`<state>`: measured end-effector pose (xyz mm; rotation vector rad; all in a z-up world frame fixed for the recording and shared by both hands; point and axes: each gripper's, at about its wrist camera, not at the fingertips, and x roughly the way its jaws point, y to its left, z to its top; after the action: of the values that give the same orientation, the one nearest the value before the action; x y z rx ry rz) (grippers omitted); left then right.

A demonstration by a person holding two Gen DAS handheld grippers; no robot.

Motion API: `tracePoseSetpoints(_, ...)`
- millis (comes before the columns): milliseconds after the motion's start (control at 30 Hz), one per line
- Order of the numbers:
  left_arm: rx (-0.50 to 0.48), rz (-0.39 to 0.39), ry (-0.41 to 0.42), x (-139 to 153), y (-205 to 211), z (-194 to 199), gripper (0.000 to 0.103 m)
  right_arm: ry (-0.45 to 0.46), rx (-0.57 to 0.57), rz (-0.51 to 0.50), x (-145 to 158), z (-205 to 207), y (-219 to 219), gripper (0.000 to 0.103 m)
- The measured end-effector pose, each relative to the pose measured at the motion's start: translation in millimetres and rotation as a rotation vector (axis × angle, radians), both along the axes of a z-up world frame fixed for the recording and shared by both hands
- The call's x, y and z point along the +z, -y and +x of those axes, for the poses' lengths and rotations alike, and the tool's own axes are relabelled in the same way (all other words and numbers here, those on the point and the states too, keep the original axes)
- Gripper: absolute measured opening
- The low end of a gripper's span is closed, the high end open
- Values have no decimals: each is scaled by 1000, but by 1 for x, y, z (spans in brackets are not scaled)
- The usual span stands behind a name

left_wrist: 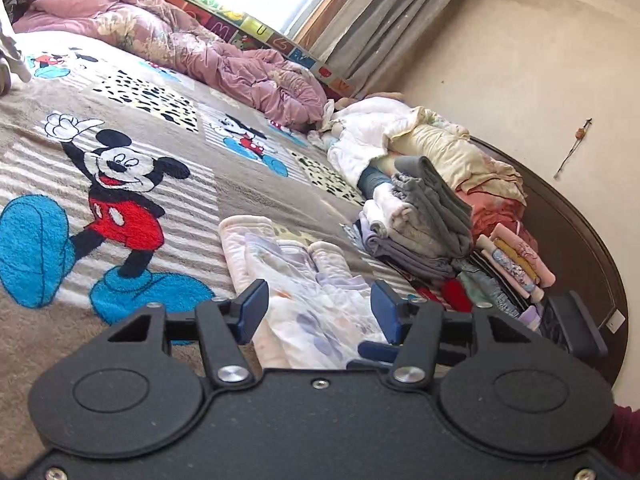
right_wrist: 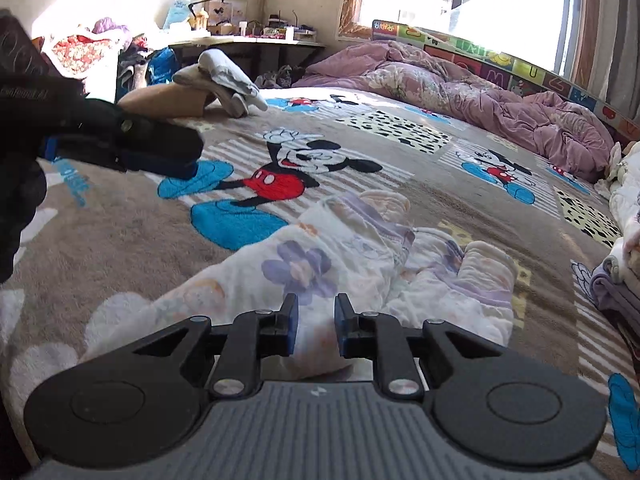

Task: Fold clothes
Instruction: 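Fold the cuff end over the garment with the right gripper and release, then grasp the garment end with the left gripper and lift it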

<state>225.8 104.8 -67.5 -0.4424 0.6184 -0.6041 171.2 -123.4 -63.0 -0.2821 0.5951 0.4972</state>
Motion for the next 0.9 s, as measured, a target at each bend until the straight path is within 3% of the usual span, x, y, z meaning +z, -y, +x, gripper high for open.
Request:
tracePoseSetpoints(100,-12,24,-55,-15,9,25,55,24,-25,43,-1,-9,3,22)
tracePoseSetpoints(167,-21,37,-87,-26,15,40,52,33,-90,98,4,-9,12,34)
tracePoseSetpoints(200,-26,43,-102,-31,18,47,38,37,-126,122,5,-7,17,46)
tracePoseSetpoints(233,-30,50,-118,-36,21,54,29,35,-160,145,5,-3,22,51)
tracePoseSetpoints(367,-39,24,-145,-47,22,66,23,-70,-221,250,-1,25,35,49)
tracePoseSetpoints(467,-54,-21,-128,-45,20,65,15,-101,-204,218,-13,35,29,36)
tracePoseSetpoints(500,-60,-37,-121,-44,20,65,10,-95,-204,224,-12,32,29,22)
tracePoseSetpoints(633,-127,-174,-11,-32,19,54,7,-57,-213,265,-4,15,33,15)
tracePoseSetpoints(800,-58,22,-121,-51,34,65,8,-65,-253,269,-11,9,38,18)
tracePoseSetpoints(833,-52,12,-125,-54,32,65,10,-82,-270,266,-13,13,39,26)
tracePoseSetpoints(900,-41,20,-87,-45,30,60,10,-90,-286,269,-9,14,41,32)
